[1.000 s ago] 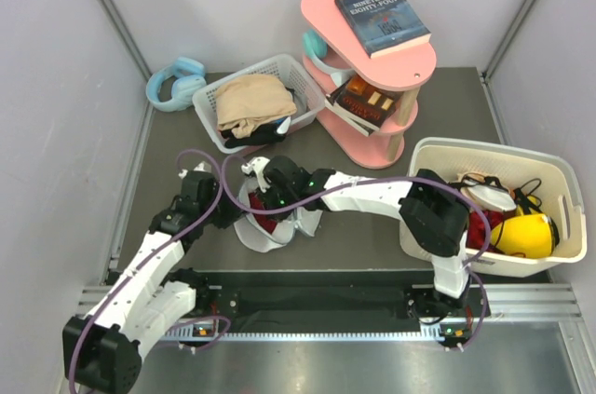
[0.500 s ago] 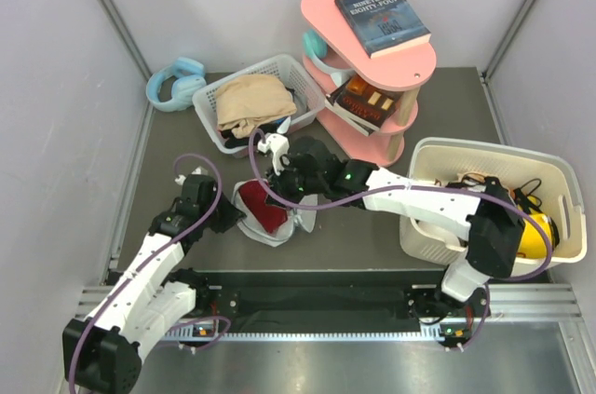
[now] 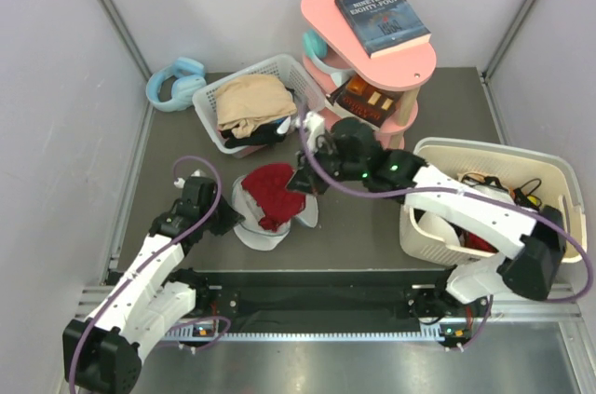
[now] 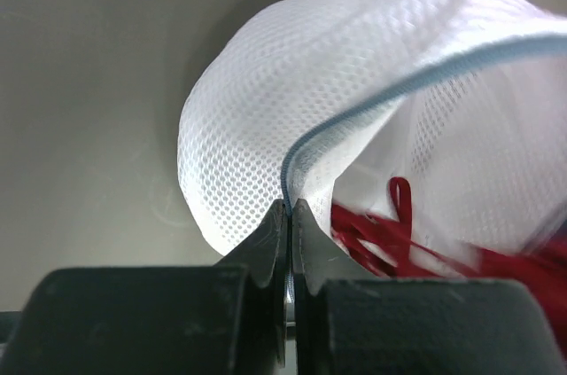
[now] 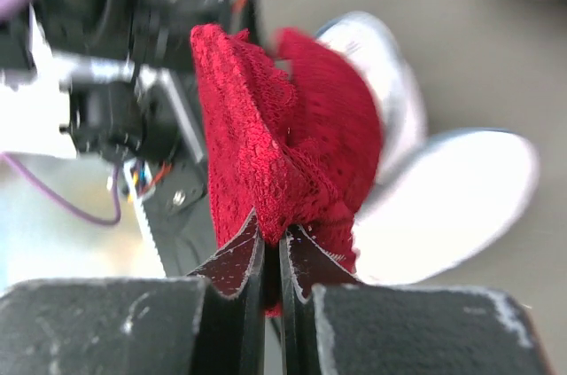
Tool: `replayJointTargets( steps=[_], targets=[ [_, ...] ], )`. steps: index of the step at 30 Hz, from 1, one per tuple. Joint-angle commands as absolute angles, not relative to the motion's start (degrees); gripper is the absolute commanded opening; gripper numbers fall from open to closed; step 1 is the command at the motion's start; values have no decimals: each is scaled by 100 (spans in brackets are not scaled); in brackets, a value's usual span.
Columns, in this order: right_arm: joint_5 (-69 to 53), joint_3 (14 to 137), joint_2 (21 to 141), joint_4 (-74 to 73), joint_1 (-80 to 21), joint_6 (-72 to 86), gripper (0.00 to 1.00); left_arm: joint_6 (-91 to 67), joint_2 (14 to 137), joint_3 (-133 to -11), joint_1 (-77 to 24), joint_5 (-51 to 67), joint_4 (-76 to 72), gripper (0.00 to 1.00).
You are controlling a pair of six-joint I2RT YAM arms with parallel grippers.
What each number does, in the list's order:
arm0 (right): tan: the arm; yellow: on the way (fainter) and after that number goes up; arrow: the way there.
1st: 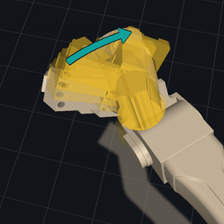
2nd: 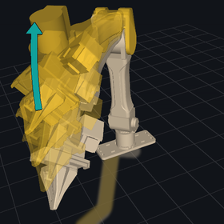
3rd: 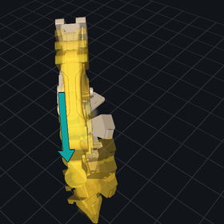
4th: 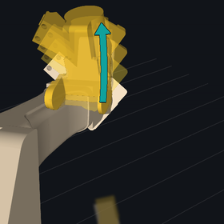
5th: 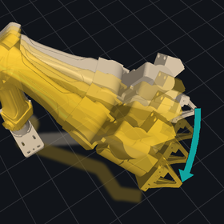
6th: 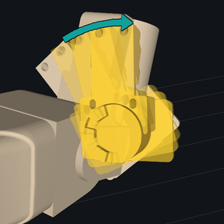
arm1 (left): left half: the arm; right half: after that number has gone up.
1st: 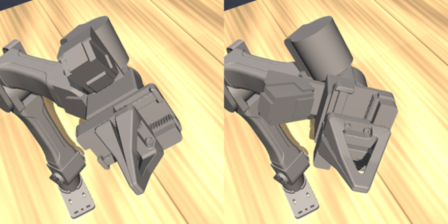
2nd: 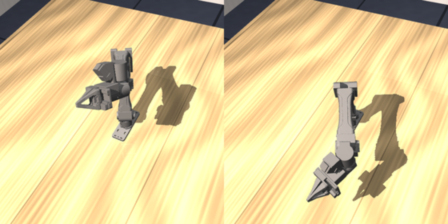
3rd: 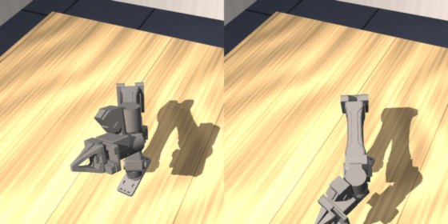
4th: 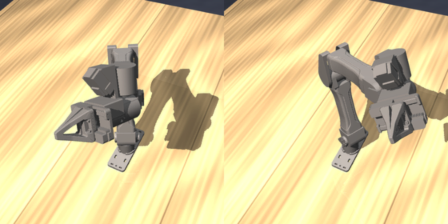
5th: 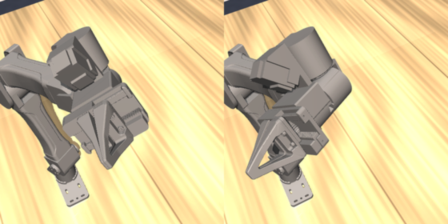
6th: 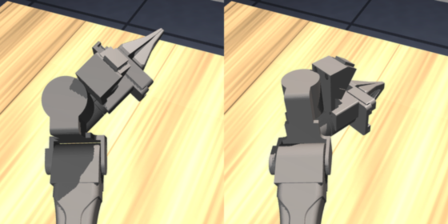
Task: Unzip the laundry bag and remove the bra
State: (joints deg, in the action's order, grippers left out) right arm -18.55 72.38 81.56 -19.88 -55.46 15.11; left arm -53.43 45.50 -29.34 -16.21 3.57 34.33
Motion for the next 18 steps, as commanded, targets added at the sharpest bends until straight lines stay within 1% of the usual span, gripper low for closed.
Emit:
replayJointTargets(
  steps=[1, 3, 9, 12, 13, 16, 18],
  targets=[
    [-1898, 7478, 7384, -2082, -4801, 1582, 0, -5388, 4517, -2970, -1591, 316, 3384, 0],
    [-1855, 7663, 7243, -2275, -4571, 1495, 0, -5370, 4509, -3006, -1591, 281, 3419, 0],
    [-1407, 8937, 7128, -3391, -3754, 1011, 0, -5414, 4491, -3006, -1582, 272, 3384, 0],
    [-1187, 9684, 7119, -3822, -3218, 844, 0, -5449, 4465, -2962, -1573, 299, 3331, 0],
    [-1160, 10112, 7119, -3919, -2921, 809, 0, -5449, 4474, -2953, -1573, 299, 3314, 0],
    [-994, 10993, 7189, -4314, -2471, 651, 0, -5423, 4509, -2944, -1573, 316, 3322, 0],
    [-599, 11545, 7216, -4552, -2225, 554, 0, -5405, 4526, -2962, -1573, 317, 3322, 0]
  ],
)
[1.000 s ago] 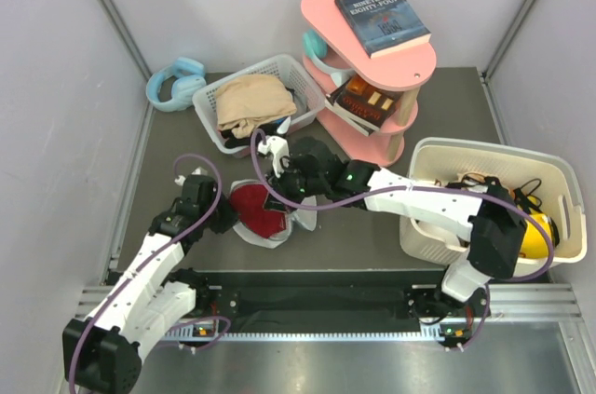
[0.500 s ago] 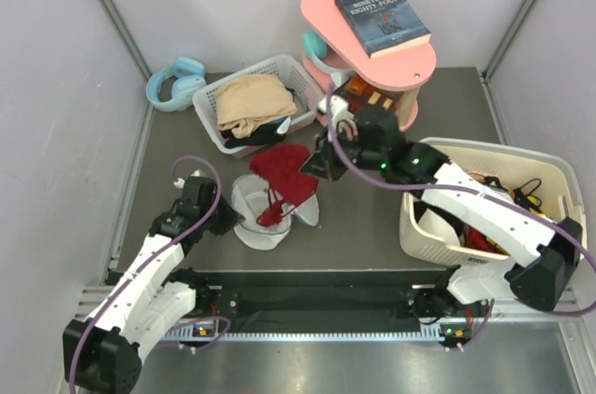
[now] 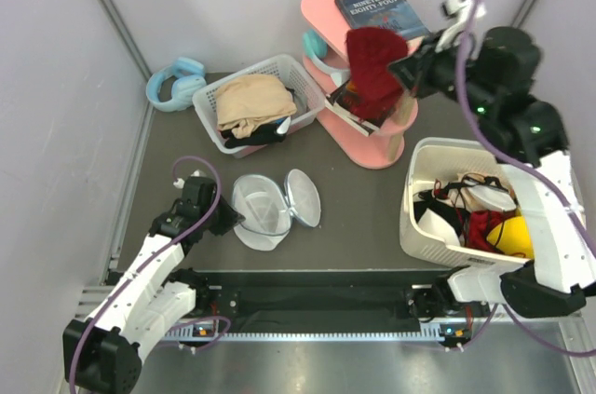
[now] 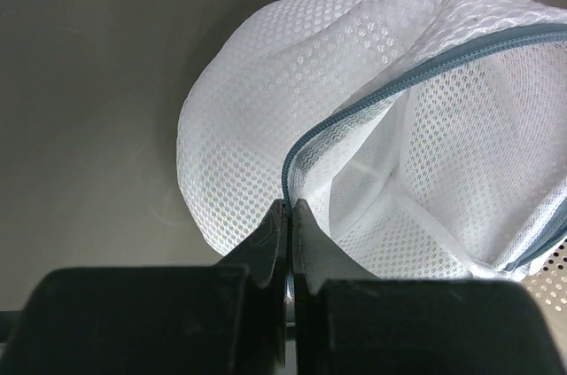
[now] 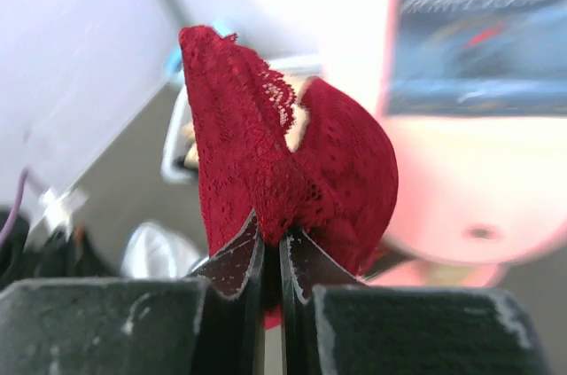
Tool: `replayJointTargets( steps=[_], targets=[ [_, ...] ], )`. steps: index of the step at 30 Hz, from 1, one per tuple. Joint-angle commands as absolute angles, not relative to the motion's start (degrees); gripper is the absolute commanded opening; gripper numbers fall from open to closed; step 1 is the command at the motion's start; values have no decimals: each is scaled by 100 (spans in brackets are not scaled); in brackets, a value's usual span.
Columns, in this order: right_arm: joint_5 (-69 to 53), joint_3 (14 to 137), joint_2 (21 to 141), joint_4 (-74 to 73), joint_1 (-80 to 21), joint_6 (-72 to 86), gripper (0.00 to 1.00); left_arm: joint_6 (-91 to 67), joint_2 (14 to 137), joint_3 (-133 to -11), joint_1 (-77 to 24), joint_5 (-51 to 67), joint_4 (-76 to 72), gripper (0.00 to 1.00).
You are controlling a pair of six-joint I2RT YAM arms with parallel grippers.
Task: Unzip the laundry bag and remove the bra
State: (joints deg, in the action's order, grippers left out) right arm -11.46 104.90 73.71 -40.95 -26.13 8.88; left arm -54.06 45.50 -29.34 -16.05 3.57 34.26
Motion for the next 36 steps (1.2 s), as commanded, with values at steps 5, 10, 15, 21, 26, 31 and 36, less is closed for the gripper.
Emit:
replayJointTargets(
  steps=[5, 10, 15, 21, 26, 31, 36],
  targets=[
    [663, 12225, 7181, -5009, -1715, 527, 0, -5405, 4509, -3058, -1564, 273, 3313, 0],
    [2345, 11963, 6988, -5580, -1109, 913, 0, -5353, 4588, -3164, -1556, 281, 3313, 0],
    [2926, 10779, 6356, -5713, -353, 1660, 0, -5300, 4667, -3252, -1547, 290, 3305, 0],
    [3102, 9548, 5635, -5695, -211, 2232, 0, -5274, 4667, -3261, -1547, 308, 3278, 0],
    [3050, 8888, 5125, -5722, -202, 2714, 0, -5256, 4702, -3270, -1538, 325, 3270, 0],
    [2857, 8438, 4887, -5739, -202, 2874, 59, -5247, 4746, -3287, -1538, 352, 3234, 0],
    [2935, 8516, 4992, -5862, -211, 2839, 100, -5212, 4772, -3322, -1529, 343, 3261, 0]
  ],
)
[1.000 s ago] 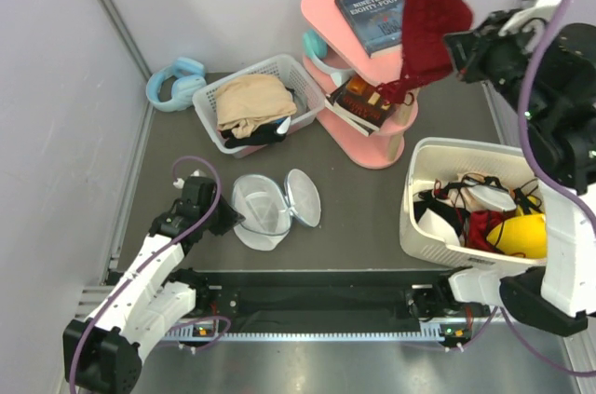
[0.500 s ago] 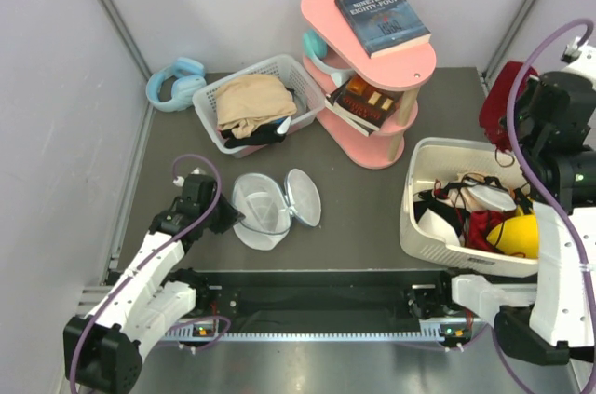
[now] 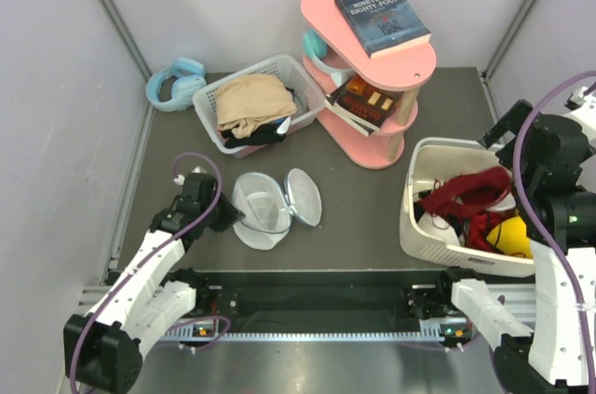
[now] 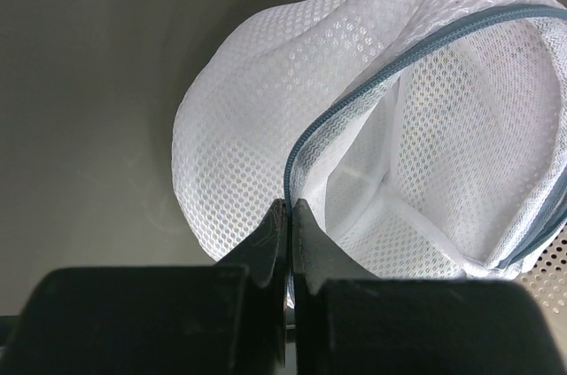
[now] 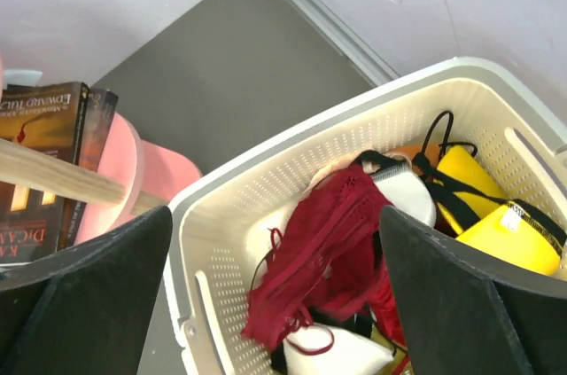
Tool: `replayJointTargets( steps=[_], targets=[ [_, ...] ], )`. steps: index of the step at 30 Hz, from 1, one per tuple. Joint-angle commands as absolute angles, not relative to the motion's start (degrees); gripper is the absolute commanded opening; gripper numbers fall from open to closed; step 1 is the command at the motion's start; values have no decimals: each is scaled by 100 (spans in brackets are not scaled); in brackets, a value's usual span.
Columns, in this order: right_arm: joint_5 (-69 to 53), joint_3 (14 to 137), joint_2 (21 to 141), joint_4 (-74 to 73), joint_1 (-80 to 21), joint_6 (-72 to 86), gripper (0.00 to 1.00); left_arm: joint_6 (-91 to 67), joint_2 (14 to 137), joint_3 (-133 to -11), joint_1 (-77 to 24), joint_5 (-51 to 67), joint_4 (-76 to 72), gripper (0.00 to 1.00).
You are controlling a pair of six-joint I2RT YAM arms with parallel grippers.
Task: Unzip the laundry bag and remove the bra
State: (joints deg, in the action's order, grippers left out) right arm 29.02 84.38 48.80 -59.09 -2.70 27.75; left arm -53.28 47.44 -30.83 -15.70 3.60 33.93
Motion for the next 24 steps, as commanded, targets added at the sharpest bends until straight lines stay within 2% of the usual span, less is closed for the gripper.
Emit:
replayJointTargets(
  steps=[1, 3, 6, 10, 13, 16, 17, 20, 24],
  targets=[
    [2988, 8560, 5001, -5871, -211, 2821, 100, -5212, 4764, -3322, -1538, 334, 3261, 0],
    [3006, 8692, 5001, -5845, -211, 2760, 100, -5221, 4755, -3314, -1529, 308, 3278, 0],
    [2367, 8631, 4870, -5276, -202, 2374, 100, -5238, 4702, -3331, -1529, 229, 3348, 0],
    [-167, 8341, 4930, -4396, -220, 2179, 97, -5238, 4571, -3427, -1521, 53, 3515, 0],
    [-860, 8034, 5202, -4035, -605, 2425, 91, -5282, 4483, -3463, -1512, -228, 3647, 0],
    [-22, 7858, 5483, -3911, -2017, 2461, 90, -5335, 4377, -3463, -1503, -343, 3718, 0],
    [252, 7805, 5563, -3902, -2770, 2461, 90, -5344, 4351, -3463, -1494, -369, 3726, 0],
    [317, 7499, 5958, -3692, -3714, 2654, 88, -5344, 4298, -3472, -1494, -431, 3779, 0],
    [124, 6866, 6380, -3174, -4429, 2865, 86, -5361, 4307, -3472, -1485, -448, 3841, 0]
  ],
)
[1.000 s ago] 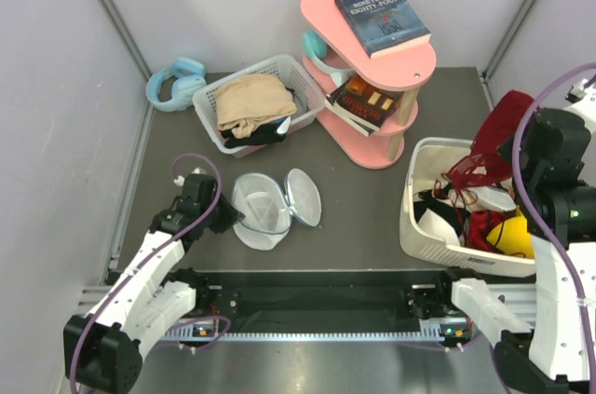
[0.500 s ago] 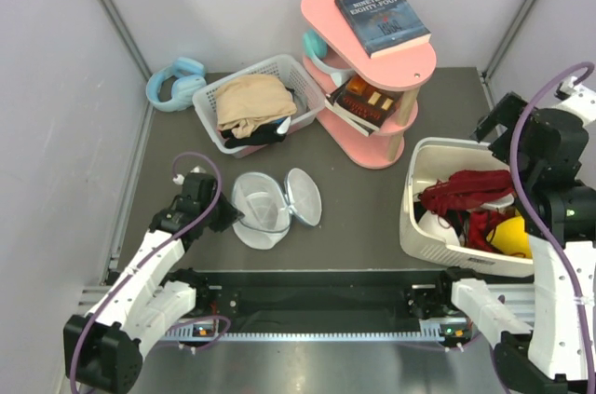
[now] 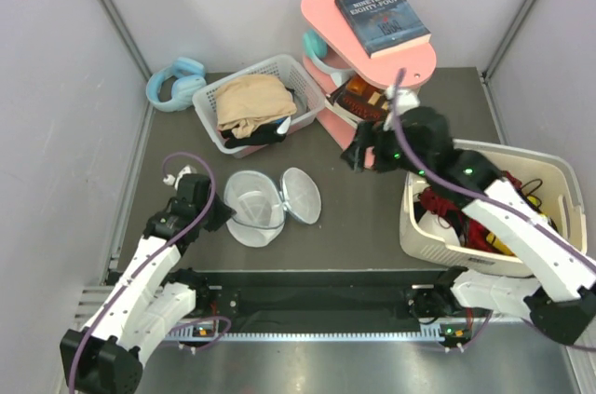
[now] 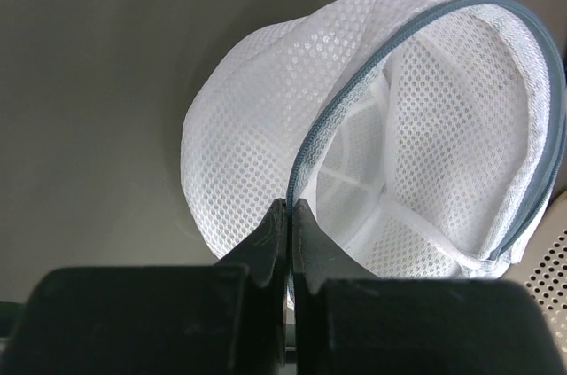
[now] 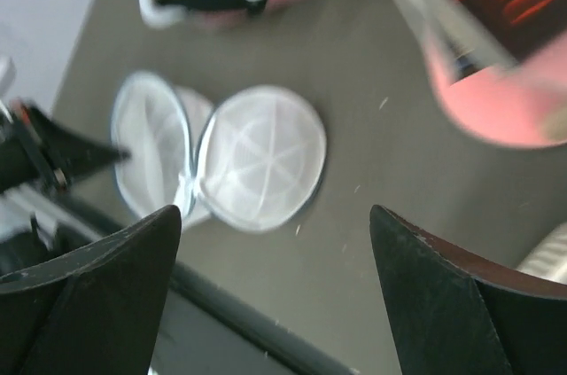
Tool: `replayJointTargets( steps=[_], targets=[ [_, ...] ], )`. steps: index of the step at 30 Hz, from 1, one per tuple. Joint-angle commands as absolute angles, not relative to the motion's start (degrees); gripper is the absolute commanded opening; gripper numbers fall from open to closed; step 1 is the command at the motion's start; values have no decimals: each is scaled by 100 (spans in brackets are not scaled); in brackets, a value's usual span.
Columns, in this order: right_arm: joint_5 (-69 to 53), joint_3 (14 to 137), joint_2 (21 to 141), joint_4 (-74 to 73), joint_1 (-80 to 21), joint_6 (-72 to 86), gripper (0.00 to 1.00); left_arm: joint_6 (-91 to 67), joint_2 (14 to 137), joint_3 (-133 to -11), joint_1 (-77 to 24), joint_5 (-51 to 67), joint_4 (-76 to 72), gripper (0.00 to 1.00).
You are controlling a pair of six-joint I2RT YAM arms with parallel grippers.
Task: Unzip the laundry bag and remove the bra
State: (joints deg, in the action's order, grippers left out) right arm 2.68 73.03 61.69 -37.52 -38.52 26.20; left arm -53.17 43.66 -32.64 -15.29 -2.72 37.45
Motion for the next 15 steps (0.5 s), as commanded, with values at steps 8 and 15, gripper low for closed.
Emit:
replayJointTargets(
  steps=[8, 15],
  targets=[
    [-281, 6179, 7531, -2419, -4878, 2803, 78, -5458, 4140, -3366, -1485, -396, 3850, 0],
    [-518, 5959, 8516, -1653, -4922, 2874, 67, -5528, 3912, -3287, -1485, -325, 3937, 0]
  ],
)
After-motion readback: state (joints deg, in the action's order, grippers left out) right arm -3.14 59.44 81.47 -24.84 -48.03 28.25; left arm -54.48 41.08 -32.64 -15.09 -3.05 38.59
